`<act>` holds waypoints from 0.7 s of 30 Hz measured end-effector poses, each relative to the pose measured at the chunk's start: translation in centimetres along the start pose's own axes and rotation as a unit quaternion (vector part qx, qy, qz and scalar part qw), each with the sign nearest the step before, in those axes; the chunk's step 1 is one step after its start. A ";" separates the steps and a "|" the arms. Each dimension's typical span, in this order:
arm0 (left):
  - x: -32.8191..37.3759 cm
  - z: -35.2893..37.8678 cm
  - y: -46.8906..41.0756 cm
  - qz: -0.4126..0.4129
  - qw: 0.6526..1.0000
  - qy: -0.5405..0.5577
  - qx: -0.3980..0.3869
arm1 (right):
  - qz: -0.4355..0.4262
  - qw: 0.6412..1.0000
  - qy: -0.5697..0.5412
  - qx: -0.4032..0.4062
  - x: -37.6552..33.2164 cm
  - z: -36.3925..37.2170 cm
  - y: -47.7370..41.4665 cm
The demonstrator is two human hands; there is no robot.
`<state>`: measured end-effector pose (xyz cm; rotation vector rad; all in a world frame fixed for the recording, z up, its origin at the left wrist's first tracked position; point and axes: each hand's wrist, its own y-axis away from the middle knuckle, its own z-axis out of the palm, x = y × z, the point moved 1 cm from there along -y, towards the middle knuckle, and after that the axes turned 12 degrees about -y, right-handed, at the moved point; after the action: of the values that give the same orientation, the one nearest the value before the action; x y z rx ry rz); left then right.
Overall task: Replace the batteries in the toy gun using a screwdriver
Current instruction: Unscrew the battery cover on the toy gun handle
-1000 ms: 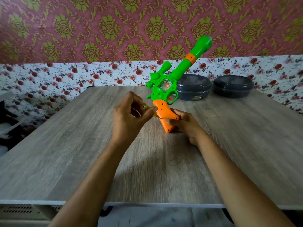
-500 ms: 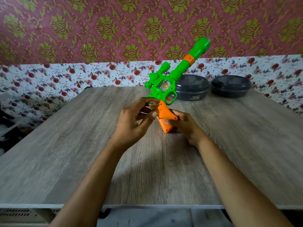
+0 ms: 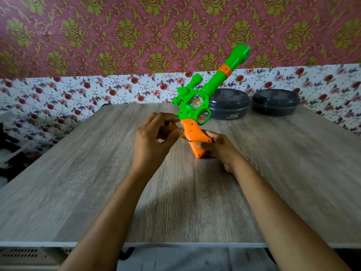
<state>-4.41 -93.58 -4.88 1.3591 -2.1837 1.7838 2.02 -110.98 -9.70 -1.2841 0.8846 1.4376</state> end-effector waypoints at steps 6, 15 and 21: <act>-0.1 -0.2 0.1 0.023 0.998 0.031 -0.057 | 0.001 1.000 0.008 -0.010 -0.1 -0.1 0.0; -0.2 -0.3 0.1 -0.007 1.000 0.002 0.000 | -0.002 1.000 0.006 -0.014 -0.2 0.0 0.1; 0.1 0.2 0.3 -0.007 1.000 0.017 -0.015 | 0.001 1.000 0.004 -0.008 -0.1 -0.1 0.1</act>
<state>-4.59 -93.78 -5.16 1.3260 -2.1690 1.7486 1.92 -111.13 -9.64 -1.3025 0.8813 1.4442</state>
